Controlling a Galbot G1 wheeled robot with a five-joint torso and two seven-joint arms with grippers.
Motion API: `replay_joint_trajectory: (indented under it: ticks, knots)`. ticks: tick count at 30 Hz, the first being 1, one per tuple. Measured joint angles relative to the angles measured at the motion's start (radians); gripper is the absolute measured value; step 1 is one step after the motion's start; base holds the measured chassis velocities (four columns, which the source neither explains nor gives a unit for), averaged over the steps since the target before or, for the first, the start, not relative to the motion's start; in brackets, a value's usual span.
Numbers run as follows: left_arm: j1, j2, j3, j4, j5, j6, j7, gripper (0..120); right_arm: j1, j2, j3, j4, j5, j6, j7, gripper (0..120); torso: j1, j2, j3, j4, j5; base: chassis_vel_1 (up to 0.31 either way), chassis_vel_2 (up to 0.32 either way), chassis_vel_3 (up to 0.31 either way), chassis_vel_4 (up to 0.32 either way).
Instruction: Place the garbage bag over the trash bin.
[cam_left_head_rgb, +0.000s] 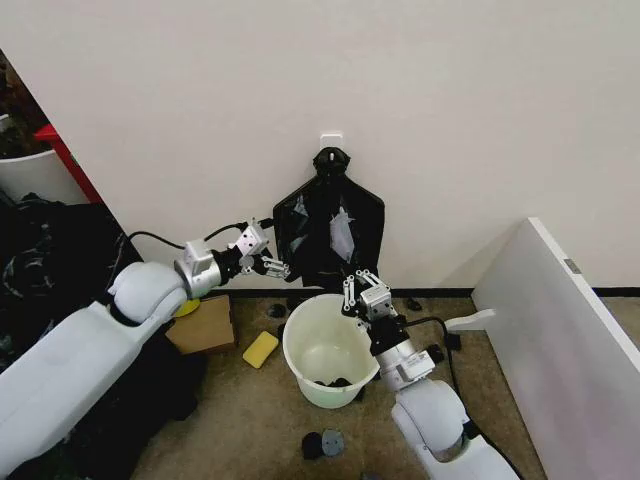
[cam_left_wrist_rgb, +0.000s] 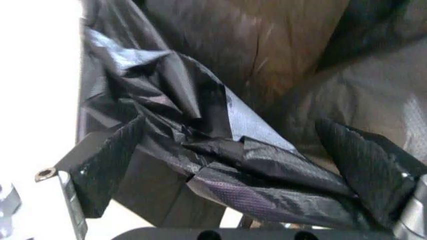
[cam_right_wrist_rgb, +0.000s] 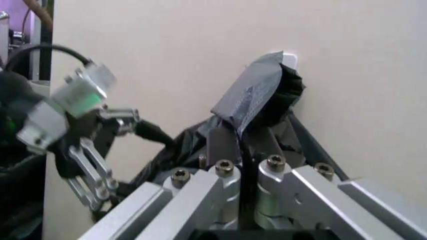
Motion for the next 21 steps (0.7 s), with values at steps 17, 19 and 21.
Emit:
replay_joint_trajectory:
  ticks: [17,19,21]
  knots:
    - [-0.029,-0.057,0.004,0.078,0.0,0.077,-0.004,50,0.02,-0.02,0.005,-0.005,0.012,0.0,0.001,0,0.0,0.0,0.0,0.0004,-0.0001,0.0,0.0,0.0,0.0]
    - [-0.019,-0.068,-0.004,0.081,-0.019,0.075,-0.013,41,0.026,-0.023,0.005,-0.01,0.016,0.0,0.001,0,0.0,0.0,0.0,0.0003,-0.0001,0.0,0.0,0.0,0.0]
    - [-0.014,-0.072,-0.008,0.082,-0.029,0.071,-0.019,38,0.028,-0.024,0.005,-0.012,0.017,0.0,0.001,0,0.0,0.0,0.0,0.0004,-0.0001,0.0,0.0,0.0,0.0]
